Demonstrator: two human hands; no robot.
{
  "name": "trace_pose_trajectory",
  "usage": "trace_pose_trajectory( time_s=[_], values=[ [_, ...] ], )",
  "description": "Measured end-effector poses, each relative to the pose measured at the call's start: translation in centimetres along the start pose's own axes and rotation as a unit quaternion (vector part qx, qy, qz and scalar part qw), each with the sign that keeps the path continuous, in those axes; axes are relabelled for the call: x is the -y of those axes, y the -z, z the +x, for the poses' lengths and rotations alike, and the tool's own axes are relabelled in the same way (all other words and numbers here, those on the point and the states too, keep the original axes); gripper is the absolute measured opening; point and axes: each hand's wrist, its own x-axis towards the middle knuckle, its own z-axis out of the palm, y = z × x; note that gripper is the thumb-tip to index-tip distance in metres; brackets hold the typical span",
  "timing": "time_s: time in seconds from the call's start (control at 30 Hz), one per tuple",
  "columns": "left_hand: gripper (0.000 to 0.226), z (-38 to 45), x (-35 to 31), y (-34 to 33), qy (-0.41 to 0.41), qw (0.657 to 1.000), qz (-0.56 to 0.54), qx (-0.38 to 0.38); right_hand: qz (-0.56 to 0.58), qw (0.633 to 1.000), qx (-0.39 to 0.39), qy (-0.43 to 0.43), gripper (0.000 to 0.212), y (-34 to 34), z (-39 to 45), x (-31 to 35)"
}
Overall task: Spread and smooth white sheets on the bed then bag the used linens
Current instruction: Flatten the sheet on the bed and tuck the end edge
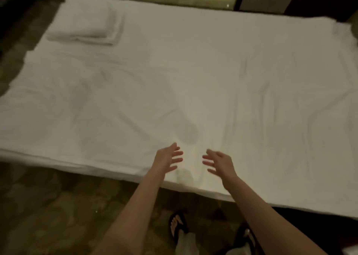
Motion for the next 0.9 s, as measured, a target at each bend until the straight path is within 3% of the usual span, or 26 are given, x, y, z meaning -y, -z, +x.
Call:
trace_pose_trajectory(
  time_s=[0.07,0.17,0.37,0.53,0.73,0.9],
  values=[
    [0.038,-2.2,-3.8,2.4,-0.061,0.993,0.095,-0.020,-0.137,0.986,0.012,0.099,0.031,-1.8,-2.0,5.5],
    [0.044,-5.0,-8.3,5.7,-0.143,0.953,0.260,-0.056,-0.306,0.924,0.021,0.229,0.039,-3.9,-5.1,12.3],
    [0.046,-11.2,-15.9,10.7,-0.171,0.873,0.442,-0.117,-0.499,0.783,-0.004,0.372,0.048,-8.0,-10.1,21.8],
    [0.044,-16.1,-22.1,15.8,-0.205,0.842,0.447,-0.223,-0.636,0.665,0.019,0.390,0.050,-11.9,-10.8,23.5],
    [0.047,-21.0,-24.6,23.7,-0.215,0.814,0.406,-0.356,-0.711,0.579,0.116,0.381,0.055,-18.4,-11.1,23.4],
    [0.051,-19.9,-21.2,30.3,-0.160,0.823,0.401,-0.368,-0.711,0.540,0.125,0.433,0.056,-25.4,-14.0,25.9]
  ],
)
